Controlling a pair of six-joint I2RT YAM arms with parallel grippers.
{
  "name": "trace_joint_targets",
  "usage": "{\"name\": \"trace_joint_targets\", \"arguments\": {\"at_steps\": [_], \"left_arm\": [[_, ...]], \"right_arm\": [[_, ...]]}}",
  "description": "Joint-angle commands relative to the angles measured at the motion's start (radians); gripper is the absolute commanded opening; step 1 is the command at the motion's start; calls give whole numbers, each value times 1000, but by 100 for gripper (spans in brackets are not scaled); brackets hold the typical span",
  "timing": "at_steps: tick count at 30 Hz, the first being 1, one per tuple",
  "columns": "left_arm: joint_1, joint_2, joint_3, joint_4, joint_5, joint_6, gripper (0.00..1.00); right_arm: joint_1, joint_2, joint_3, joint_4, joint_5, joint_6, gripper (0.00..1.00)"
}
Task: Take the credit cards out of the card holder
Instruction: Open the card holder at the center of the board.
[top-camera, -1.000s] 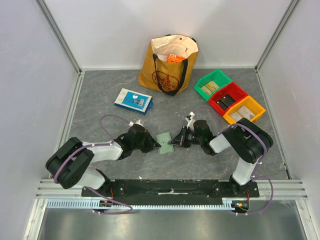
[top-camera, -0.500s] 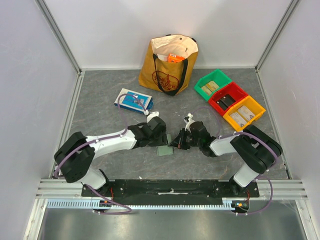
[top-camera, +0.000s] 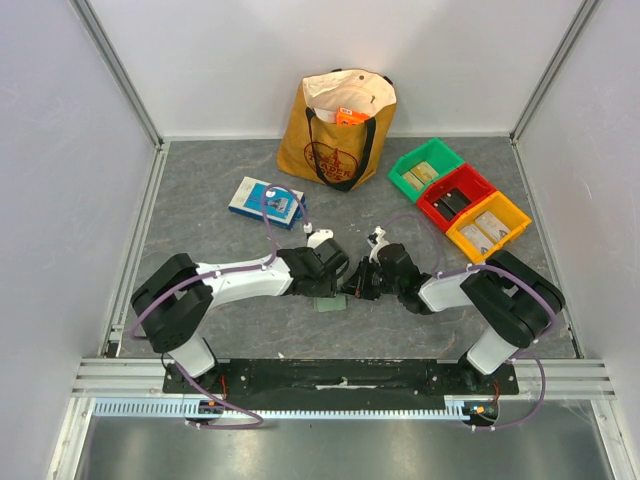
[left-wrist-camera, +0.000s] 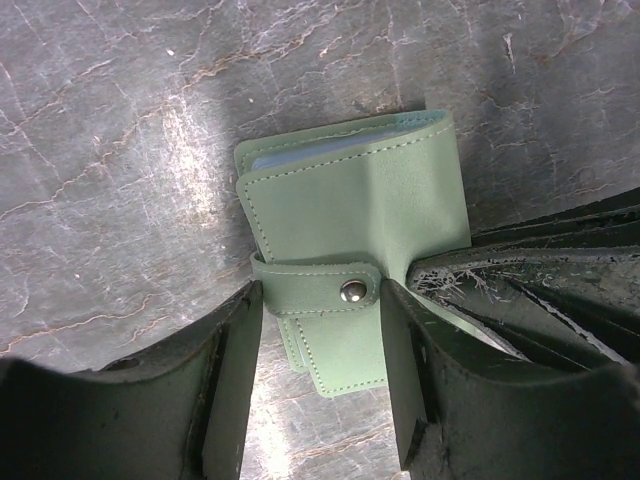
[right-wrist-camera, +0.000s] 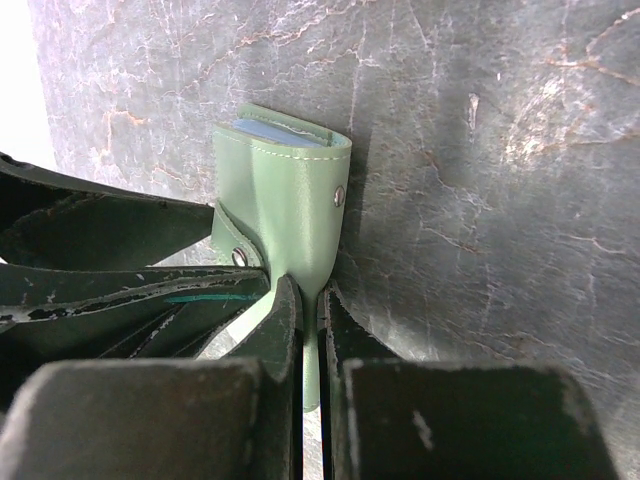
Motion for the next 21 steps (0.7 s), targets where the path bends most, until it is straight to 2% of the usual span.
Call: {"name": "trace_joint_targets", "arguments": {"at_steps": [1,5,9,16,21], "left_arm": [[-29,48,32,-25,-26,42,56],[-36,84,78,-74,-60,65,50],[-37,86,97,-126,-132,68,29],[-7,-7,17,-138,-218,25,26],[91,-165,-121,-22,-155,-24,27]], "right_arm": [[14,20,-14,-183,72,-68,0],[17,23,-14,-188,77,-68,0],[15,20,-17,-188,80,-65,0],[17,26,-22,-185,85,-64,0],[17,27,-23,-180,83,-61,0]]}}
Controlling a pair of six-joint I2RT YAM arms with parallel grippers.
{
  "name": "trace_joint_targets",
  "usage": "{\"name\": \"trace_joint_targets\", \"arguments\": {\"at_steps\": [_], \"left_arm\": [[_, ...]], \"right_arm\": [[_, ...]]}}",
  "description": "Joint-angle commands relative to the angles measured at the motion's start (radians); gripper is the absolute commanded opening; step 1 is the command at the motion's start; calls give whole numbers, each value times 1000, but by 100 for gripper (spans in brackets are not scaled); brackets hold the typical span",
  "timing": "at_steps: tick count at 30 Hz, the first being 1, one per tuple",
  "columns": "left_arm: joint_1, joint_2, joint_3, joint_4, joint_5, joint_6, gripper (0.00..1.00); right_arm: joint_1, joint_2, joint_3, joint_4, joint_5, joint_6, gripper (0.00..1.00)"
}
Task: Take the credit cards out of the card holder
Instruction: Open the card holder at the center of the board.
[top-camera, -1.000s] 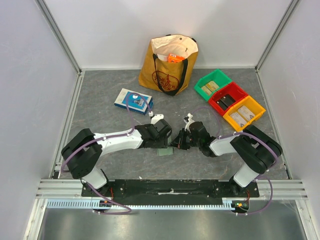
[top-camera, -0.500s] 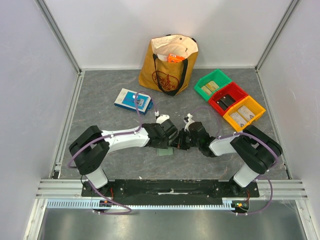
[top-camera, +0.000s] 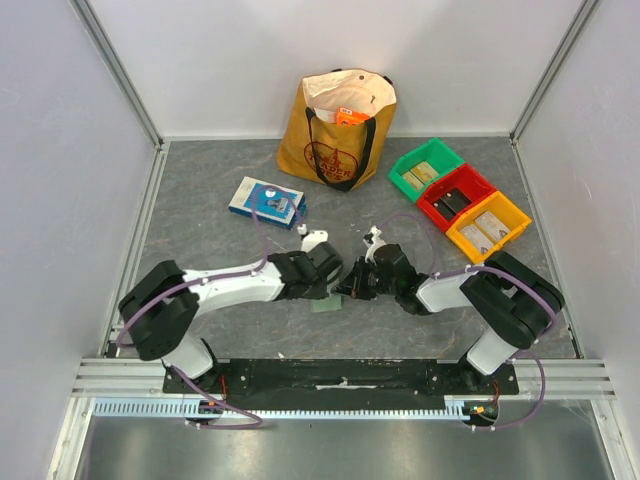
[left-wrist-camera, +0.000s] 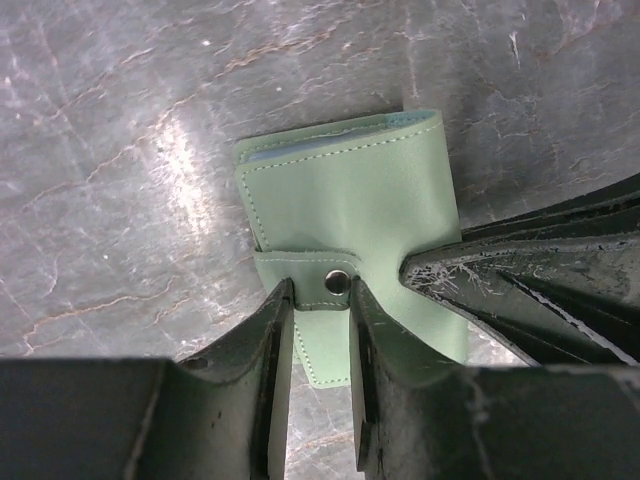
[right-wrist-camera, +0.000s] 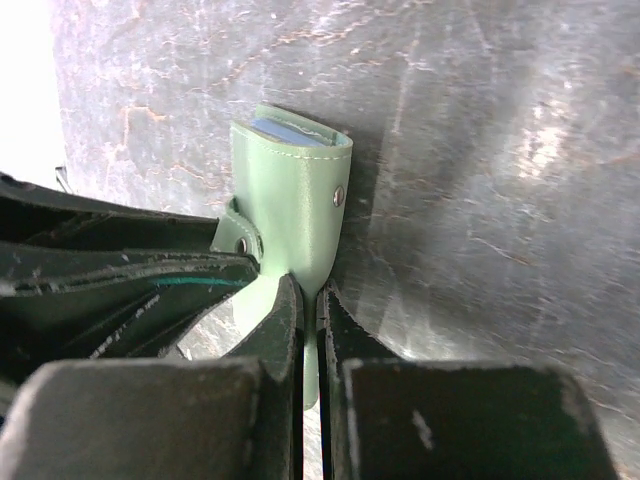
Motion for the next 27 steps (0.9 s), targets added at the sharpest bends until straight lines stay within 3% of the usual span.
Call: {"name": "trace_joint_targets", "arguments": {"at_steps": [1,8,13,17,21,27], "left_arm": [[132,-159,-139,29,-62,-44,28],[290,-352,-346,196,106,-104,35],[271,-396,-318,201,150,-11,60],[137,-315,-186,123,57,50,60],[22,-175,-33,34,-41,92,54],[-56,-5,104,-41,-75,135,43]], "right_arm": [[-2,32,-34,-181,64,-63,0],[-2,36,-36,-173,60,-58,0],[-2,39,-34,-170,56,-60,0],[-2,56,-31,-164,48,-57,0],[-2,50,-33,-168,51,-57,0],[-2,50,-34,-168,54,-55,0]]}}
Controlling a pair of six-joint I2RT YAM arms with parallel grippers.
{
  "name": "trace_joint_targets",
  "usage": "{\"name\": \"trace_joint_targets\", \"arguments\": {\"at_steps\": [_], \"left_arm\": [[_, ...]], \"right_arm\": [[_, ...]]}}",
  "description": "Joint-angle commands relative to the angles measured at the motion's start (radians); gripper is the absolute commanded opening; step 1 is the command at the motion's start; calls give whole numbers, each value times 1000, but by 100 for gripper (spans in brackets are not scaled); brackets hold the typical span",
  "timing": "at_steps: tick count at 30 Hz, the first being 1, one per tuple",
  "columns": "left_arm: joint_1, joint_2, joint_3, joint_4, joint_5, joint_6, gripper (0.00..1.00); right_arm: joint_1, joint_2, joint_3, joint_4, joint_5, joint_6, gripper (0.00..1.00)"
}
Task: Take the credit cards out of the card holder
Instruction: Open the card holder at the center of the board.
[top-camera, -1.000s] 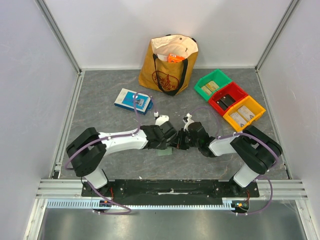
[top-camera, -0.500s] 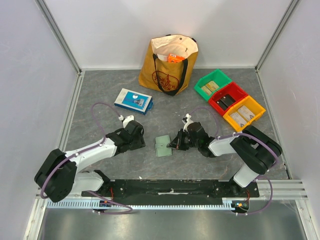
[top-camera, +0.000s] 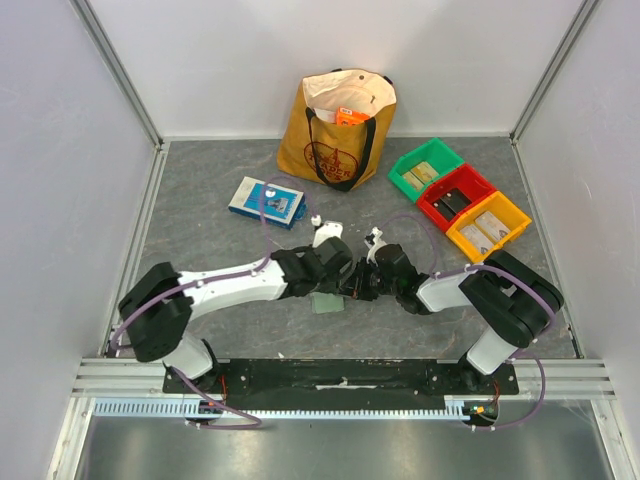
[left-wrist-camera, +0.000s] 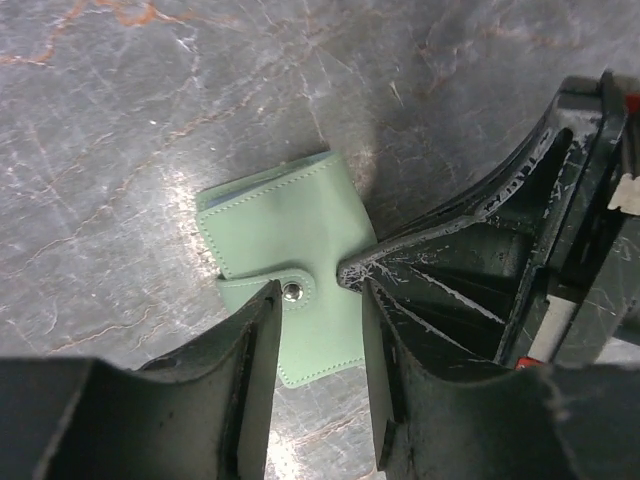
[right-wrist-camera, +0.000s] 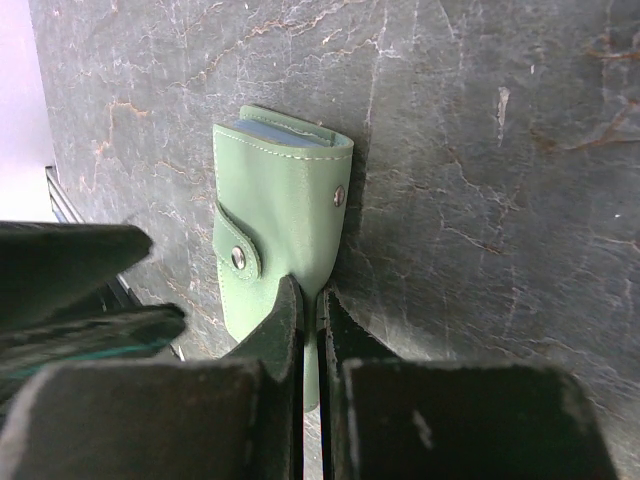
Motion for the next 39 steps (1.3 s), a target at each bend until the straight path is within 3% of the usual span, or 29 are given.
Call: {"name": "trace_joint_targets", "arguments": {"at_steps": [1,23,24,29,35,39], "left_arm": [[-42,102,90,-99,-72,73,42],[-59,329,187,-196,26,136,38],[-57,336,189,-204,25,136,35],[-57,328,193,-251,-33,123,4],[-25,210,141,-212,-72,93,2],[56,61,26,-80,24,65,2]], "right_arm": [[0,41,-33,-161,67,-55,0],[0,58,-28,-155,58,-57,0],[0,58,-28,-157,58,-57,0],[0,56,-31,-154,59,-55,0],[0,58,-31,-152,59,-54,0],[0,56,-34,-151,59,-52,0]]}}
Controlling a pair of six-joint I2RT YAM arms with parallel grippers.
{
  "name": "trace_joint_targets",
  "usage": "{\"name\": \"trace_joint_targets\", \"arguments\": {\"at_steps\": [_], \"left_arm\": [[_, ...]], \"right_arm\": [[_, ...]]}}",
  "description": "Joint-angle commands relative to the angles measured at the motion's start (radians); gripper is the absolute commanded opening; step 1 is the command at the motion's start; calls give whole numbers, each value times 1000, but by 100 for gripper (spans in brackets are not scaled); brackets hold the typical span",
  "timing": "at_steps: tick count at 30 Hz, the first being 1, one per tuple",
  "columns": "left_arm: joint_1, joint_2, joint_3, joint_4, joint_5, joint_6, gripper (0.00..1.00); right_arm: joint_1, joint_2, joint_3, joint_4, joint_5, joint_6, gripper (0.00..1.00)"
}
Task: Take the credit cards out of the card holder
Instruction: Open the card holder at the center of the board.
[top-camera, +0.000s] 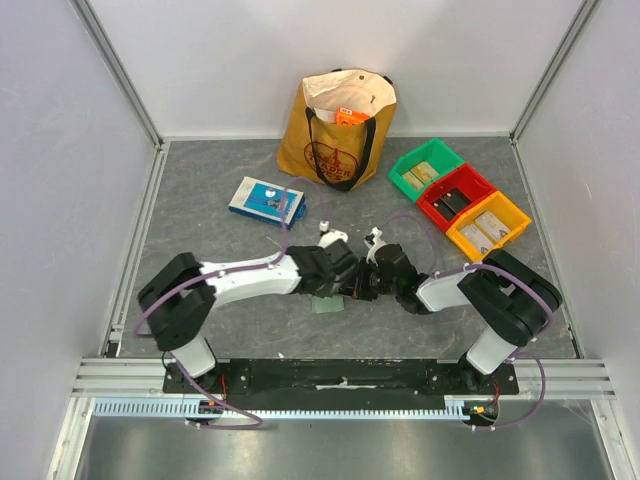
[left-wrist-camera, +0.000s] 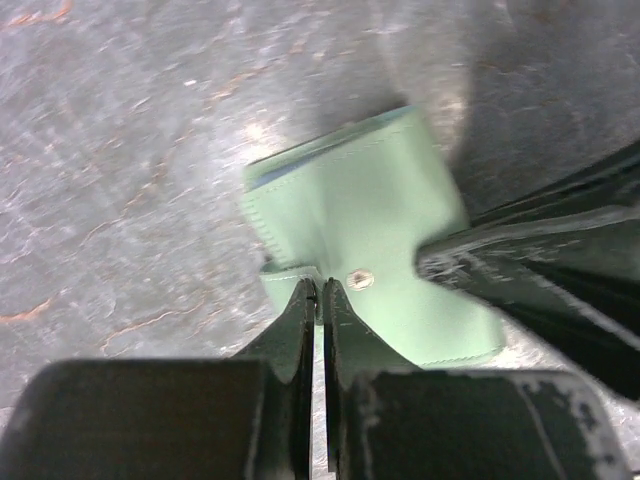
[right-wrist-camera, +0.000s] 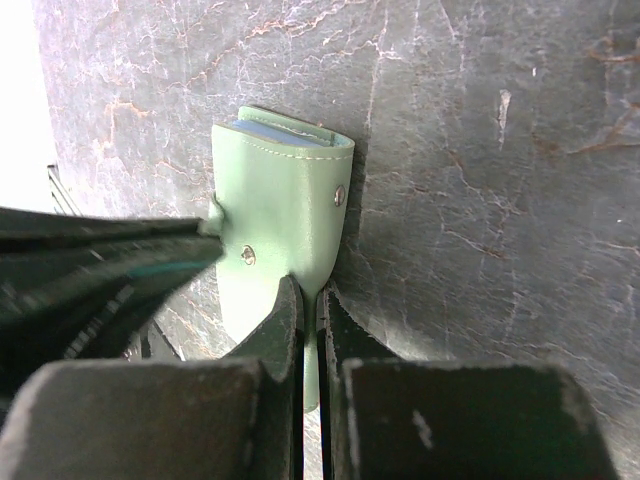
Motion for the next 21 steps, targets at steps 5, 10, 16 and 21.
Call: {"name": "trace_joint_targets", "arguments": {"at_steps": [5,10,16,21], "left_arm": [[212,-317,-295,289,218,-143,2],[321,-457,-490,384,257,-248,2],[333,-478,-573,416,287,-269,2],[335,-475,-632,507,326,-306,2]], "right_arm": [[1,45,-37,-159,64,-49,0],[1,26,-10,-219,79,-78,10],[18,-92,94,-438,205,-188,57],[134,-177,222,-636,404,-282,96]]}}
